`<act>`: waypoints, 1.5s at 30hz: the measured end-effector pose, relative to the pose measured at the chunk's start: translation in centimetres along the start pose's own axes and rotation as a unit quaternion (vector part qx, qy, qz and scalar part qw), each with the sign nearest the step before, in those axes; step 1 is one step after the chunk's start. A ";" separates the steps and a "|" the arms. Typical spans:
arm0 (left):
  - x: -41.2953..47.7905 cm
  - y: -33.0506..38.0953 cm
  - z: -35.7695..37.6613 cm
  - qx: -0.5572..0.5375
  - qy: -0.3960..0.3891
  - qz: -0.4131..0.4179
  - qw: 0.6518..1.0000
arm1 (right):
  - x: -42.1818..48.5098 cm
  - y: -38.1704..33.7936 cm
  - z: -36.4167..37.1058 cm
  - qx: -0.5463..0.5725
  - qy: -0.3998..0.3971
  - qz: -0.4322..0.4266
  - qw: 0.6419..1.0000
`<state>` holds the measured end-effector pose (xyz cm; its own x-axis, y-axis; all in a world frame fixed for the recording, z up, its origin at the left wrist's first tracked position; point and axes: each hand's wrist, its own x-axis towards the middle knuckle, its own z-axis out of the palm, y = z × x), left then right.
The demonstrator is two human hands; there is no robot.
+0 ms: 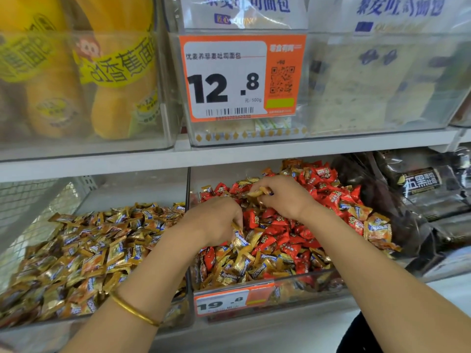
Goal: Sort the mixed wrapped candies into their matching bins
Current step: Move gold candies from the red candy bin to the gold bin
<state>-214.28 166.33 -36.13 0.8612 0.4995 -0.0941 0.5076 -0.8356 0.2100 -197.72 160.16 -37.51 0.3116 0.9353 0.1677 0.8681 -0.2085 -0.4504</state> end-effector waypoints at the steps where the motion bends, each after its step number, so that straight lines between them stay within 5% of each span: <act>1: 0.0 0.0 0.0 0.000 0.004 0.001 1.000 | -0.2 0.0 -0.3 0.045 0.019 0.005 0.999; 6: -0.1 0.0 0.0 -0.014 0.058 -0.005 0.998 | -1.8 -0.8 -1.6 0.240 0.040 0.048 0.969; 12: -0.4 -0.2 -1.2 -0.205 0.157 -0.020 0.966 | -3.5 -1.8 -3.1 0.346 0.043 0.086 0.933; 15: -1.0 -0.2 -1.8 -0.343 0.191 -0.029 0.919 | -3.9 -1.7 -3.3 0.378 0.038 0.122 0.917; 20: -2.6 -0.7 -2.7 -0.557 0.142 -0.055 0.817 | -4.6 -2.0 -3.6 0.499 0.009 0.171 0.849; 25: -4.8 -2.6 -3.4 -0.671 0.095 -0.043 0.734 | -5.2 -3.7 -3.2 0.611 -0.044 0.218 0.760; 28: -6.7 -4.2 -3.7 -0.703 0.081 -0.045 0.705 | -5.5 -5.7 -2.5 0.639 -0.086 0.210 0.735; 33: -9.8 -8.2 -3.4 -0.698 0.103 -0.110 0.700 | -5.2 -10.8 -1.2 0.587 -0.135 0.151 0.784; 39: -12.3 -12.6 -2.4 -0.523 0.235 -0.224 0.788 | -1.9 -18.2 2.0 0.348 -0.184 0.084 0.916; 45: -13.1 -13.0 -2.3 -0.446 0.257 -0.184 0.837 | -0.6 -19.5 3.6 0.344 -0.212 0.064 0.913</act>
<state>-232.22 171.18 -35.37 0.4093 0.9097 0.0704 0.3170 -0.2142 0.9239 -216.26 164.67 -31.94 0.0884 0.9729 -0.2135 0.3423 -0.2309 -0.9108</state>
